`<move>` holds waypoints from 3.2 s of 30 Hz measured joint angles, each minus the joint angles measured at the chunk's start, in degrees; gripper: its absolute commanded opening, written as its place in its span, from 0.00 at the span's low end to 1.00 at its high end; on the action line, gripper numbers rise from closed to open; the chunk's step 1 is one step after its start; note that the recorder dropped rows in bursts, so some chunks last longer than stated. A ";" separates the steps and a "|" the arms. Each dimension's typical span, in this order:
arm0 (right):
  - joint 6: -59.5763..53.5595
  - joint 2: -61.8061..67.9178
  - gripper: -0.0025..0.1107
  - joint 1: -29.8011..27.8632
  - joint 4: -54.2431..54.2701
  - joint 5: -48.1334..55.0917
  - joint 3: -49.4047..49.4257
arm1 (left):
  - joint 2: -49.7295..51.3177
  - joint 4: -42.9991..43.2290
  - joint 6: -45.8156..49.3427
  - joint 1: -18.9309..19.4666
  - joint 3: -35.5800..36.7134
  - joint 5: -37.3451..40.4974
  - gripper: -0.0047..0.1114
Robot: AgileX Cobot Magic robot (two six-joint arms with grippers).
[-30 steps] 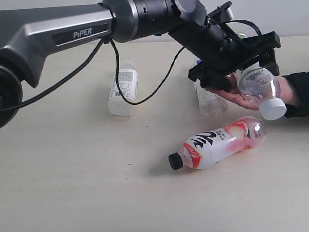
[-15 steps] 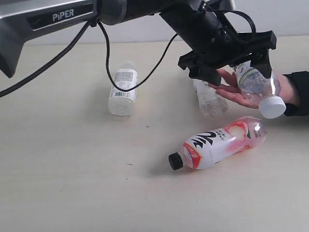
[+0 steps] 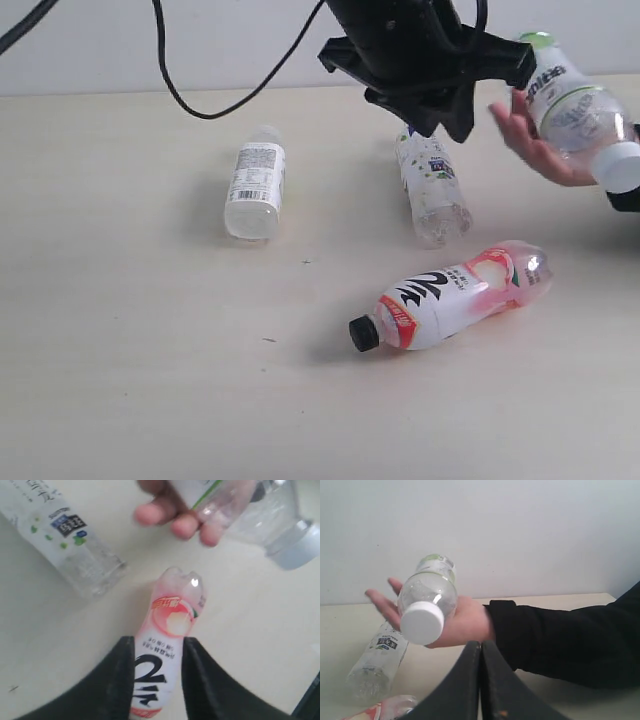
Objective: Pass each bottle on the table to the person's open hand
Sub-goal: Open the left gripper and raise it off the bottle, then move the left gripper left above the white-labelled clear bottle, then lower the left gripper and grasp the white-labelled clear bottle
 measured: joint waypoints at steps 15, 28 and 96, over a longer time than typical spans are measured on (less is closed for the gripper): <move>0.00 0.00 0.02 0.00 0.00 0.00 0.00 | -4.66 7.25 0.99 5.65 9.18 2.34 0.04; 0.00 0.00 0.02 0.00 0.00 0.00 0.00 | -17.50 7.87 -3.69 17.28 31.97 -18.83 0.04; 0.00 0.00 0.02 0.00 0.00 0.00 0.00 | -3.38 10.60 -9.06 18.85 38.82 -42.44 0.93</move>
